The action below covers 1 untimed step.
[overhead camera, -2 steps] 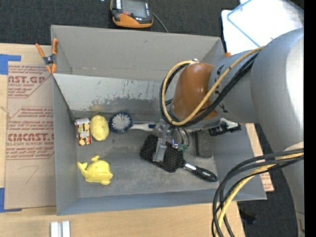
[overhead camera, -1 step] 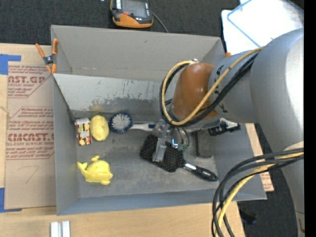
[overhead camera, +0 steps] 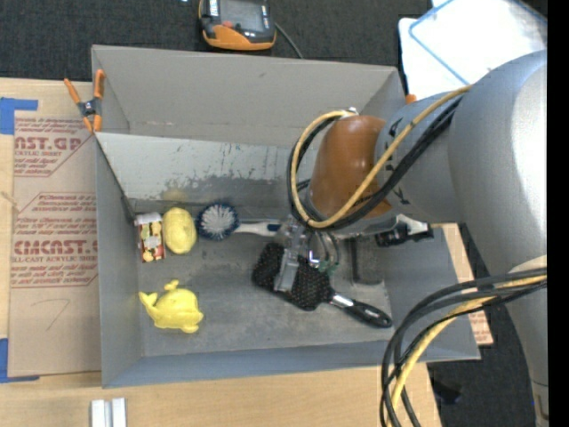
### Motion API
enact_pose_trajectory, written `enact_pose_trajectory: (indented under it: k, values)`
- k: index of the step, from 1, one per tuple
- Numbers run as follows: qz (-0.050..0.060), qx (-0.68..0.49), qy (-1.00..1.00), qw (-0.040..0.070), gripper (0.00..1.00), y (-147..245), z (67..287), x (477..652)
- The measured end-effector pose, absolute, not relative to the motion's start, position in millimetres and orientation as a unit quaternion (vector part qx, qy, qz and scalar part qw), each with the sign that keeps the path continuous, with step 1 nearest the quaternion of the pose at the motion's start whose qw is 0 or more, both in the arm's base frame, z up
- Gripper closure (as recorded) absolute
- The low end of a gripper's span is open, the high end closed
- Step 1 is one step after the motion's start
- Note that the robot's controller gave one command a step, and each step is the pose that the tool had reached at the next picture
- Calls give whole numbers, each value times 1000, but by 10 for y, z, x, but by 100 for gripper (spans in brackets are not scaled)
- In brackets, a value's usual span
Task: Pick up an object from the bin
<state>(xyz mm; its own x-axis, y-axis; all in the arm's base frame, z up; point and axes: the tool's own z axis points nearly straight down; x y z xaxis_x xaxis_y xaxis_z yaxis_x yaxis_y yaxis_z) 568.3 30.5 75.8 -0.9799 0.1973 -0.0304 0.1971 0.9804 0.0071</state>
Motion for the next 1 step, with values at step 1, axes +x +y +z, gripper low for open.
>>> enact_pose_trajectory:
  k: [1]
  values:
    - [3,94,995,12,100,309,752,5778]
